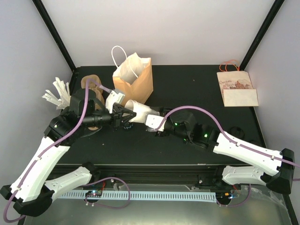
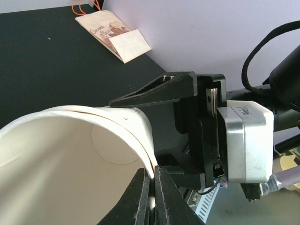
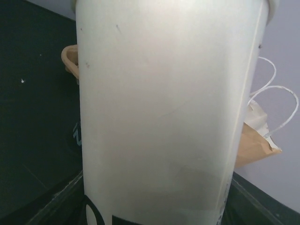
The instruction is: Pack the takeout coffee
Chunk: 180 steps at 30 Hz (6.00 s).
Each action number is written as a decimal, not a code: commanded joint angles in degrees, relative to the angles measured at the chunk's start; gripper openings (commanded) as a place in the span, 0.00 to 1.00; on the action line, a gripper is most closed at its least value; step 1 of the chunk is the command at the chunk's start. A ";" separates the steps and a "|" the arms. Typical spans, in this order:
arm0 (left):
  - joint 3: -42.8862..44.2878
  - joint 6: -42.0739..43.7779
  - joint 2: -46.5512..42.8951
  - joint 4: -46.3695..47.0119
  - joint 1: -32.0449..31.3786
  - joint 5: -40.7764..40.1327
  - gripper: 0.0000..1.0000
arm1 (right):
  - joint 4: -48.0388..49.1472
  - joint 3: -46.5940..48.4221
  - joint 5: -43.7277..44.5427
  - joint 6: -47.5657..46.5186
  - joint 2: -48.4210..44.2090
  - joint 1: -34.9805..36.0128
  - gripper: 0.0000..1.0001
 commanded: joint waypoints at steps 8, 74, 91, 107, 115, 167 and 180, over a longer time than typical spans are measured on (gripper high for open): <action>10.31 5.39 -5.43 -5.47 -0.43 -13.00 0.02 | -4.51 -9.98 8.98 2.52 -6.25 -0.74 0.54; -3.91 -13.27 9.34 -0.88 1.80 -11.99 0.78 | 89.61 -49.20 -8.01 30.12 7.46 -4.43 0.48; -4.59 -13.63 15.67 4.90 1.91 5.33 0.35 | 80.70 -46.81 -13.79 25.48 2.59 -4.43 0.47; -5.22 -10.27 17.12 1.21 2.03 1.93 0.19 | 79.06 -45.97 -14.09 25.47 2.40 -4.43 0.56; -5.32 -8.62 18.12 2.05 1.86 -4.76 0.02 | 65.73 -44.54 -1.43 33.34 -4.83 -4.60 1.00; -1.60 -5.31 42.08 14.80 -17.55 -34.87 0.62 | -23.25 -10.85 -2.05 86.22 12.99 -84.52 1.00; 0.49 -4.78 33.27 10.62 -17.55 -37.72 0.90 | -20.82 -9.94 -1.55 87.74 21.68 -84.67 0.97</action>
